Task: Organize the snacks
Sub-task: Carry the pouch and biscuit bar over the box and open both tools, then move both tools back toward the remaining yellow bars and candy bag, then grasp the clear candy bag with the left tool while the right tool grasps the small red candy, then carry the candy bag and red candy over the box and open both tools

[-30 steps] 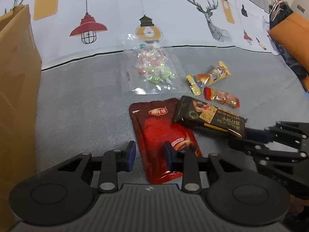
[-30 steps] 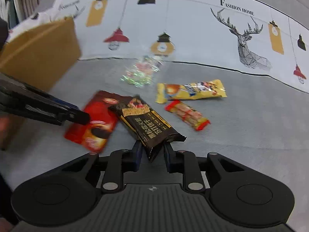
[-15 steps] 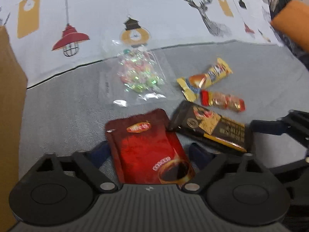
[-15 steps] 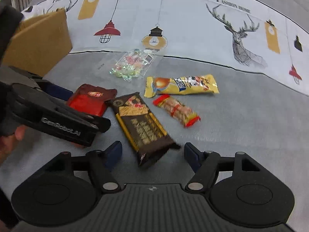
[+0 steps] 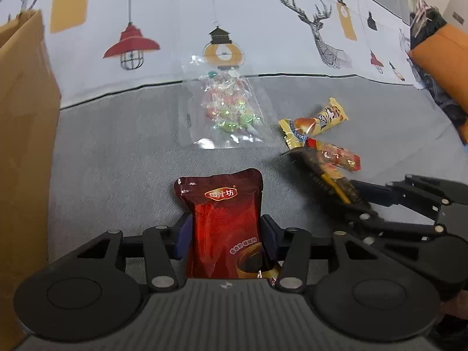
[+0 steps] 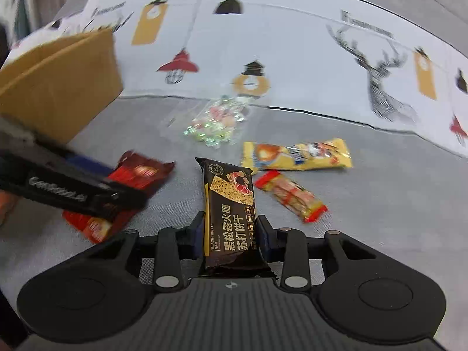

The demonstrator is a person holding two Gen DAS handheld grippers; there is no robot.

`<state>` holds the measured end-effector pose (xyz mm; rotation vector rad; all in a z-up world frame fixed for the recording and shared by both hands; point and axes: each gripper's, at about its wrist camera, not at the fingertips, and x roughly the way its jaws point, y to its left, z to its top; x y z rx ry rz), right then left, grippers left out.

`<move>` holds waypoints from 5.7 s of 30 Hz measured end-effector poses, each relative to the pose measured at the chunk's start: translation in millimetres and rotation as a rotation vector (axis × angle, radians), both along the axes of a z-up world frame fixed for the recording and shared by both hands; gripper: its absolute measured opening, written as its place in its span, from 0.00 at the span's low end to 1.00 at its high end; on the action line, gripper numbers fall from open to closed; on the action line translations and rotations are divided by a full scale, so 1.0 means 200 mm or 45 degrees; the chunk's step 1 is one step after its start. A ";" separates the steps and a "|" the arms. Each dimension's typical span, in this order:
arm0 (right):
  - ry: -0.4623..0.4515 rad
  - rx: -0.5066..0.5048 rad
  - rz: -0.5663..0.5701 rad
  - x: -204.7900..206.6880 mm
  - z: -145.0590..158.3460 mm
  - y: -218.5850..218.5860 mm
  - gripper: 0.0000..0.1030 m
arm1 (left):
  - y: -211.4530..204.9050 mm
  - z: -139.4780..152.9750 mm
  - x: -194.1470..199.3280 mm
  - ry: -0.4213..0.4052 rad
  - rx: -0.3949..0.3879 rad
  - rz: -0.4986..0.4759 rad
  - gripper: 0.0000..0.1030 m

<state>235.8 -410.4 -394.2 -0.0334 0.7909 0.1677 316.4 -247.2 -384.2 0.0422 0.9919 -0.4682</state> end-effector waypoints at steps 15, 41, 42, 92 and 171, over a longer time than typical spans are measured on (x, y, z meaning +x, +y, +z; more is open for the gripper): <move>-0.242 0.436 -0.204 -0.26 0.40 0.12 0.37 | 0.29 0.54 -0.25 -0.217 -0.251 -0.023 0.53; -0.474 0.358 0.134 -0.13 1.11 1.25 0.37 | 1.43 1.05 -0.30 -0.532 -0.469 0.486 0.53; -0.471 0.352 0.146 -0.12 1.11 1.29 0.37 | 1.46 1.04 -0.29 -0.526 -0.471 0.493 0.53; -0.093 0.503 -0.321 -0.05 0.16 -0.20 0.46 | 0.16 0.31 0.01 -0.169 -0.288 0.184 0.91; 0.105 0.073 0.013 -0.05 -0.02 0.06 0.18 | 0.05 0.07 -0.16 -0.188 -0.043 0.003 0.10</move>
